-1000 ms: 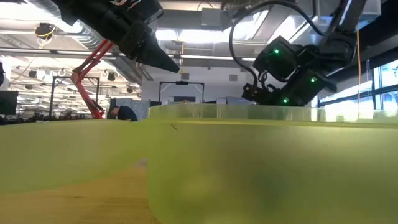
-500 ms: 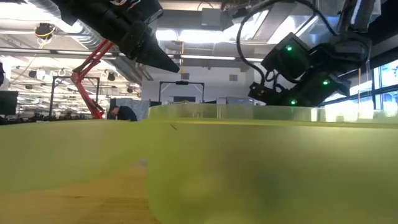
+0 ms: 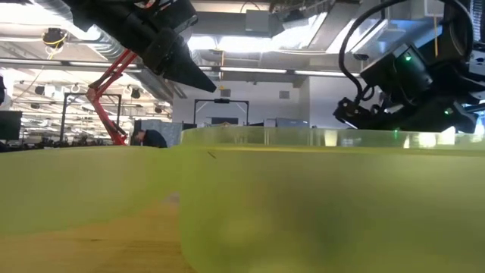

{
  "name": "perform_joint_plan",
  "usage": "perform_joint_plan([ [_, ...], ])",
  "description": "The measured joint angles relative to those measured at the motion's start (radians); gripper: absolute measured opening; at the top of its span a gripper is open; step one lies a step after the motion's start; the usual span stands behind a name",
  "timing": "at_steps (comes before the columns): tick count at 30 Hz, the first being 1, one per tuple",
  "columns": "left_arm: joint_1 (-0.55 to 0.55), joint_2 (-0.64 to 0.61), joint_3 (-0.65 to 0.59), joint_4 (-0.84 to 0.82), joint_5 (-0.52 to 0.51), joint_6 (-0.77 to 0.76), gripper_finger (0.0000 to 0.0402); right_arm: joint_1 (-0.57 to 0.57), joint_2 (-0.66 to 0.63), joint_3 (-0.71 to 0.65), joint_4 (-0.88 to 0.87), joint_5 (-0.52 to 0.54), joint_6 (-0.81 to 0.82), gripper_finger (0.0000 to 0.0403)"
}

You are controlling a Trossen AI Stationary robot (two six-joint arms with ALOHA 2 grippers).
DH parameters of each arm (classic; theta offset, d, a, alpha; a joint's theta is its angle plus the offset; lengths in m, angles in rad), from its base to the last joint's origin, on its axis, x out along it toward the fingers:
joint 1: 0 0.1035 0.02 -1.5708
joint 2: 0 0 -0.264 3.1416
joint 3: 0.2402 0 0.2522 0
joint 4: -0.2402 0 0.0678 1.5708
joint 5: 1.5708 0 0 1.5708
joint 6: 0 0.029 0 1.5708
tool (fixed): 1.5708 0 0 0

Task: Pick & place school supplies into a supply box
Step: Put the pink pencil into the yellow supply box

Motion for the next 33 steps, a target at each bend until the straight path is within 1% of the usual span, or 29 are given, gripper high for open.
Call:
perform_joint_plan([
  [4, 0.000, 0.000, 0.000, 0.000, 0.000, 0.000, 0.0225, 0.001, 0.000, -0.001, -0.001, 0.005, -0.025, 0.0162],
  [7, 0.000, 0.000, 0.000, 0.000, 0.000, 0.000, 0.0224, 0.000, 0.000, -0.001, -0.002, 0.008, -0.024, 0.0148],
  [10, 0.000, 0.000, 0.000, 0.001, 0.000, 0.000, 0.0222, -0.002, 0.000, -0.002, -0.004, 0.015, -0.023, 0.0118],
  [16, 0.000, 0.000, 0.000, 0.001, 0.000, 0.000, 0.0221, -0.003, 0.000, -0.005, -0.006, 0.038, -0.023, 0.0039],
  [18, 0.000, 0.000, 0.000, 0.001, 0.000, 0.000, 0.0221, -0.003, 0.000, -0.005, -0.006, 0.047, -0.024, 0.0024],
  [28, 0.000, 0.000, 0.000, 0.001, 0.000, 0.000, 0.0223, -0.003, 0.006, -0.011, 0.033, 0.055, -0.033, 0.0031],
  [33, 0.000, 0.000, 0.000, 0.001, 0.000, 0.000, 0.0220, -0.003, 0.007, -0.012, 0.045, 0.055, -0.029, 0.0027],
])
